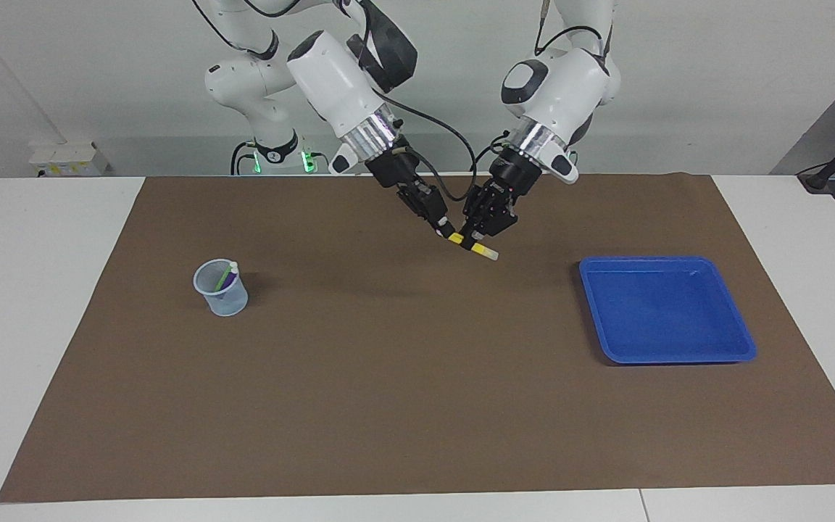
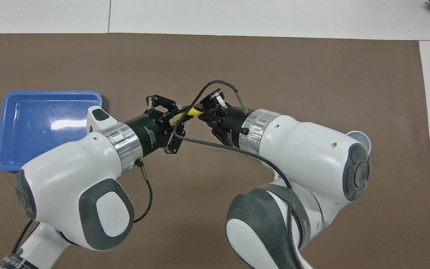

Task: Right arm passes pens to left for tray arrangement
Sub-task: 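Carry the yellow pen to the tray while the right gripper withdraws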

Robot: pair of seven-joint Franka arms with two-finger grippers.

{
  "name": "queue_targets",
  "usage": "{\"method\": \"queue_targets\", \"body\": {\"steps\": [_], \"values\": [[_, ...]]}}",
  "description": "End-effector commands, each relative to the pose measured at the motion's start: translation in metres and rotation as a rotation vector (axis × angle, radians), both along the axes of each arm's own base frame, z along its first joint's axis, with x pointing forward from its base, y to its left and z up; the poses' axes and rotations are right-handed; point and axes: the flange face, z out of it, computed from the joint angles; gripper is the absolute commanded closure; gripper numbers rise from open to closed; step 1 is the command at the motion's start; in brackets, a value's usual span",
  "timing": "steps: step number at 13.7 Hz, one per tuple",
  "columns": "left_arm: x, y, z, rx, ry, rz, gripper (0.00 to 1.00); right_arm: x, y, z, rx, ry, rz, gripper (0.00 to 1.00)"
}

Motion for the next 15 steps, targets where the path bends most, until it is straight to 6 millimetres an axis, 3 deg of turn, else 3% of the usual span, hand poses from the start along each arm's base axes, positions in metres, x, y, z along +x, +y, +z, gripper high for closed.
{"method": "queue_targets", "body": {"steps": [1, 4, 7, 10, 13, 15], "values": [[-0.003, 0.0, 0.005, -0.011, 0.004, -0.016, 1.0, -0.003, -0.007, 0.007, 0.018, 0.005, -0.003, 0.0], [-0.003, 0.001, 0.002, 0.022, -0.012, -0.079, 1.0, 0.002, -0.027, -0.002, -0.078, 0.03, 0.123, 0.0], [-0.002, 0.011, 0.0, 0.083, -0.04, -0.231, 1.0, 0.005, -0.066, -0.009, -0.189, 0.025, 0.369, 0.0], [-0.004, 0.028, -0.001, 0.159, -0.091, -0.512, 1.0, 0.004, -0.109, -0.019, -0.29, 0.075, 0.539, 0.0], [-0.011, 0.044, -0.007, 0.33, -0.12, -0.77, 1.0, -0.001, -0.126, -0.027, -0.536, 0.048, 0.734, 0.0], [-0.016, 0.051, -0.01, 0.407, -0.147, -0.928, 1.0, 0.0, -0.153, -0.03, -0.592, 0.061, 0.825, 0.0]]}}
